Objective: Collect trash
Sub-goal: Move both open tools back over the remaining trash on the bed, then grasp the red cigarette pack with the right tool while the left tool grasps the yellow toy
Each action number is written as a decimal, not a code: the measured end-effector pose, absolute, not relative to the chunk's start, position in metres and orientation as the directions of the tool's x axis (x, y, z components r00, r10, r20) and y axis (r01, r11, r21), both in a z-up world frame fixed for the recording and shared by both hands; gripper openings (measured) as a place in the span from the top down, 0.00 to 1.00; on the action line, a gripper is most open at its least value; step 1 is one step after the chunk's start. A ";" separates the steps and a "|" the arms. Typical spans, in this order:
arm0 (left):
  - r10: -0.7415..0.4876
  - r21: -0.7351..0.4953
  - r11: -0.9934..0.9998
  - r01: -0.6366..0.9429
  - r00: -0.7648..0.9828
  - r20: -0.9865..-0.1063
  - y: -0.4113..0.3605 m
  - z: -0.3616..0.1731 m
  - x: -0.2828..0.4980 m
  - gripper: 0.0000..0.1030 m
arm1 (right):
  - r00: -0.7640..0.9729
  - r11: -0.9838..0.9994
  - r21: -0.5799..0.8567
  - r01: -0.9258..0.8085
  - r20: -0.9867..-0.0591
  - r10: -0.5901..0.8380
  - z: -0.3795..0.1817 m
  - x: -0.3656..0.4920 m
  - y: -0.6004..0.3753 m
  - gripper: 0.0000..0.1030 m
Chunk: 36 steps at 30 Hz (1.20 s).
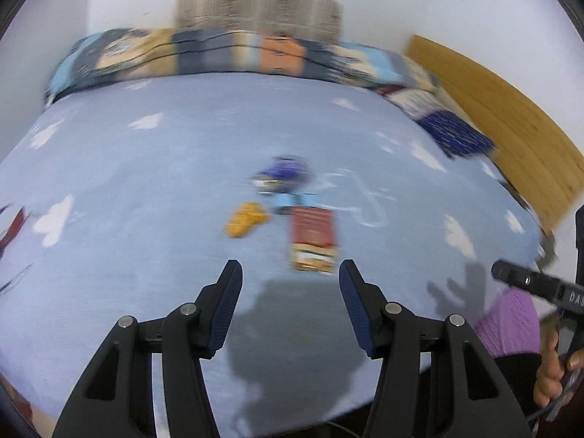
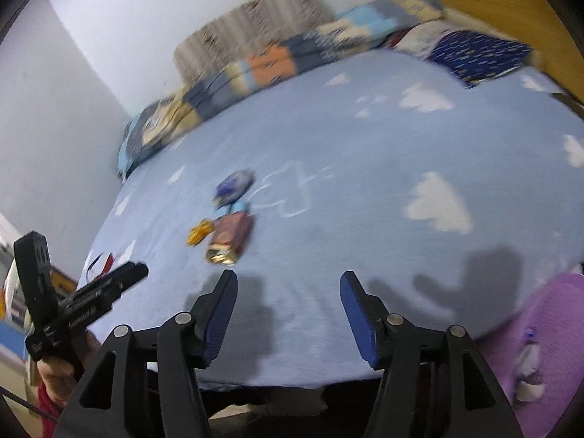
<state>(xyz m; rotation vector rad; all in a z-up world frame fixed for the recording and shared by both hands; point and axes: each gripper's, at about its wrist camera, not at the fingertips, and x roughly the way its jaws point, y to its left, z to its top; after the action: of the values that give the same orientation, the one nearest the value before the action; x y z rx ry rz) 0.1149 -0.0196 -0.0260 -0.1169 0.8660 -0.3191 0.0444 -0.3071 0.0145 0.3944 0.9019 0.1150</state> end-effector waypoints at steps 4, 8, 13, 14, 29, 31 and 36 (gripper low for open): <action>-0.318 -0.297 0.945 0.134 0.579 -0.751 0.009 -0.043 0.134 0.48 | 0.530 0.919 0.393 0.035 -0.787 0.317 -0.010 0.096 -0.269 0.38; -0.309 -0.320 0.943 0.092 0.596 -0.741 0.021 -0.041 0.143 0.48 | 0.448 0.920 0.392 0.033 -0.828 0.337 -0.038 0.151 -0.235 0.38; -0.302 -0.335 0.940 0.058 0.596 -0.744 0.030 -0.042 0.149 0.48 | 0.395 0.931 0.361 0.062 -0.865 0.309 -0.074 0.206 -0.207 0.38; -0.299 -0.338 0.940 0.049 0.598 -0.744 0.031 -0.042 0.150 0.48 | 0.381 0.928 0.366 0.068 -0.869 0.315 -0.079 0.211 -0.203 0.38; -0.256 -0.258 0.963 0.074 0.542 -0.801 -0.008 -0.066 0.207 0.48 | 0.408 0.889 0.455 0.043 -0.820 0.400 -0.079 0.216 -0.213 0.76; -0.237 -0.213 0.971 0.106 0.520 -0.821 -0.022 -0.078 0.219 0.48 | 0.424 0.882 0.467 0.054 -0.811 0.404 -0.074 0.211 -0.222 0.76; -0.186 -0.103 0.976 0.192 0.490 -0.851 -0.049 -0.106 0.236 0.48 | 0.467 0.858 0.507 0.083 -0.780 0.416 -0.060 0.203 -0.240 0.76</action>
<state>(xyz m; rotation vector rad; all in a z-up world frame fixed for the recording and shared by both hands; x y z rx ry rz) 0.2364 -0.0486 -0.1057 0.0060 1.0331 -0.2295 0.2027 -0.2398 -0.0602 0.5249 1.0773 0.2161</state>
